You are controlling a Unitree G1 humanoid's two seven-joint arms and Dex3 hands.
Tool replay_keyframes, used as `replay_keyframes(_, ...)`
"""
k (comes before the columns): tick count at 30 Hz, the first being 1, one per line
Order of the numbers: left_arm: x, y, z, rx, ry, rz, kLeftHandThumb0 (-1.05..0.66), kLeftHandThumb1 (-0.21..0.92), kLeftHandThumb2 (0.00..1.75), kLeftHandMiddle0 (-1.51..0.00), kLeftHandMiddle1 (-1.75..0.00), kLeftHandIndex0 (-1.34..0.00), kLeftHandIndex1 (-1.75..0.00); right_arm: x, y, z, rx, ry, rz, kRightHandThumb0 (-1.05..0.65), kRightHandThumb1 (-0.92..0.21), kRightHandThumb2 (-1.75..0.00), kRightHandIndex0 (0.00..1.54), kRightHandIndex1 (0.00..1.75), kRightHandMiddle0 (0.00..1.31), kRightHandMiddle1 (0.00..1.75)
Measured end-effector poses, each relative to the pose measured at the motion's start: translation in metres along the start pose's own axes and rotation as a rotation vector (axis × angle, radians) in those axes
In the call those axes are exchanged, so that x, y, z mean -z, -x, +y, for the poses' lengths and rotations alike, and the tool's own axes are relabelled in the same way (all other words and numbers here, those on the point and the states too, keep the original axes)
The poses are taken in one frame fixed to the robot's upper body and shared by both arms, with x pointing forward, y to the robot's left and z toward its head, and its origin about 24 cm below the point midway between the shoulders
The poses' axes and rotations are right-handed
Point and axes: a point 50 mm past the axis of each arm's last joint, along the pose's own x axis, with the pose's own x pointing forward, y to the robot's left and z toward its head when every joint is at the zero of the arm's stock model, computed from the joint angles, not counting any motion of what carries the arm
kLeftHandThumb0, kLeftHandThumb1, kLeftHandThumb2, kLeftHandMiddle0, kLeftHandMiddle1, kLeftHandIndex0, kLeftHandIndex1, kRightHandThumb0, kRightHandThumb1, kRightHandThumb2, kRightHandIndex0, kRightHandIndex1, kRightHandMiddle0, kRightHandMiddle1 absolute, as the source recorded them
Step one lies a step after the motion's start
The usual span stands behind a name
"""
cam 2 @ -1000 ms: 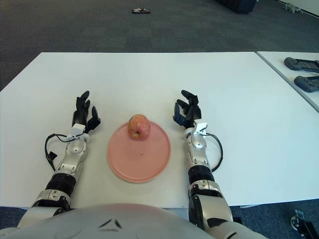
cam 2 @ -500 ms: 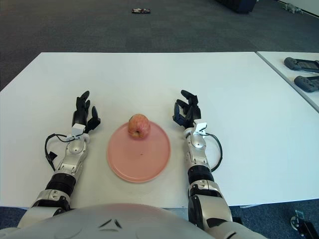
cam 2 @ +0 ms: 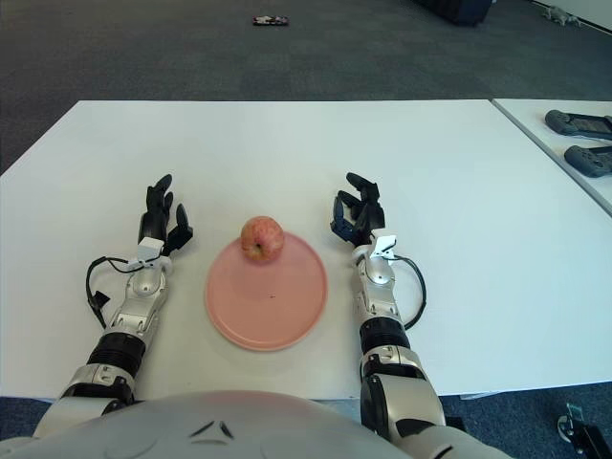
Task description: Put the apple into the plate.
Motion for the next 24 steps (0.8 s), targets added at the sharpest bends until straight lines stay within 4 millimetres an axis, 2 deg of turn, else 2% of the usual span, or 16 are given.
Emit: replay_keyframes(24,-0.0001,0.0000,-0.0002,0.001,-0.002,-0.001,-0.84,0.92,0.92,-0.23,-0.16,0.00,-0.56,0.0000,0.0000,0.0001,-0.005,0.001,0.002,-0.40,-0.59,-0.95,0.12,0.84,0.00,0.88)
